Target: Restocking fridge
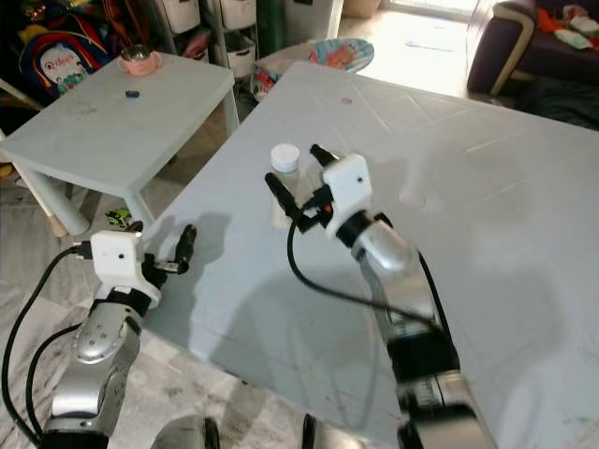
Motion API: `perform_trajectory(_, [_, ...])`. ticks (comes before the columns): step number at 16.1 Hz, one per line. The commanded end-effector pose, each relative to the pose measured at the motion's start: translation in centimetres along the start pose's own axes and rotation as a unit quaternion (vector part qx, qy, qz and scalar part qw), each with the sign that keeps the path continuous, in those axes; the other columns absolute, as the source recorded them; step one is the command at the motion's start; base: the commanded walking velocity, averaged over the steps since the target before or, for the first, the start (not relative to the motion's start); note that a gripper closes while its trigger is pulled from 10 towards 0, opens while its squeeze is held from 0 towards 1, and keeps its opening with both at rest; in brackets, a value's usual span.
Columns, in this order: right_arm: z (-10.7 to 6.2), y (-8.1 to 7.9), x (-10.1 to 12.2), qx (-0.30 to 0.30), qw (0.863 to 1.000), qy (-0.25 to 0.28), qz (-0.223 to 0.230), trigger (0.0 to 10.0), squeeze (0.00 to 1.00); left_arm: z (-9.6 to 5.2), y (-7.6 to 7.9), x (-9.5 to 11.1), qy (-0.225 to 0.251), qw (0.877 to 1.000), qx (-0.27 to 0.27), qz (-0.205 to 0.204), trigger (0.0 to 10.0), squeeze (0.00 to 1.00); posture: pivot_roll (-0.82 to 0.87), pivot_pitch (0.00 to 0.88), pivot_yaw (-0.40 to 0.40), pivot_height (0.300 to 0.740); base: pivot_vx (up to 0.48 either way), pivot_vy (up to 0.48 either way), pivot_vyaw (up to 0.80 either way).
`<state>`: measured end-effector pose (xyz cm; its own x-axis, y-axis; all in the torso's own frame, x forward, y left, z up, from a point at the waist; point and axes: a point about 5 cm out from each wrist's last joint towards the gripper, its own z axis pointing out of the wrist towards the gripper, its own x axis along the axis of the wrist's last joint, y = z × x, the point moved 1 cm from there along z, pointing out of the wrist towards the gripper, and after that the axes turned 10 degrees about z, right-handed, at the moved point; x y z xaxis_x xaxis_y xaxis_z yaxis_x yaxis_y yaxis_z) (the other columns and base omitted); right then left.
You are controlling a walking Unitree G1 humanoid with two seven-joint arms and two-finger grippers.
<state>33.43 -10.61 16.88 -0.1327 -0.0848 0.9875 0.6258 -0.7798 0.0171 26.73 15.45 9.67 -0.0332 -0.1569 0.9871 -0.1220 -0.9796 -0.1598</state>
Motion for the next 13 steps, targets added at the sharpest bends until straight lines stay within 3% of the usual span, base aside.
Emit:
perform_trajectory(1, [0.5, 0.1, 0.4, 0.012, 1.0, 0.006, -0.005, 10.0, 0.0, -0.1, -0.1, 0.2, -0.001, 1.0, -0.001, 0.007, 10.0, 0.0, 0.04, 0.106, -0.013, 0.74, 0.0, 0.0, 0.0])
perform_trajectory(6, [2.6, 0.1, 0.7, 0.028, 0.999, 0.008, 0.017, 9.9, 0.0, -0.1, -0.4, 0.2, -0.002, 1.0, 0.003, 0.012, 10.0, 0.0, 0.06, 0.11, -0.018, 0.74, 0.0, 0.0, 0.0])
perform_trajectory(7, [3.1, 0.1, 0.6, 0.032, 0.999, 0.009, 0.028, 2.8, 0.0, -0.3, -0.4, 0.2, -0.004, 1.0, 0.003, 0.013, 10.0, 0.0, 0.06, 0.112, -0.019, 0.74, 0.0, 0.0, 0.0])
perform_trajectory(8, [3.3, -0.1, 0.5, 0.039, 0.999, 0.005, 0.032, 0.0, 0.0, -0.3, -0.4, 0.2, -0.005, 1.0, 0.003, 0.013, 10.0, 0.0, 0.06, 0.112, -0.019, 0.74, 0.0, 0.0, 0.0])
perform_trajectory(13, [3.4, -0.6, -0.3, 0.049, 0.998, -0.004, 0.036, 0.0, 0.0, -0.2, -0.3, 0.2, -0.006, 1.0, 0.003, 0.014, 10.0, 0.0, 0.05, 0.11, -0.024, 0.74, 0.0, 0.0, 0.0])
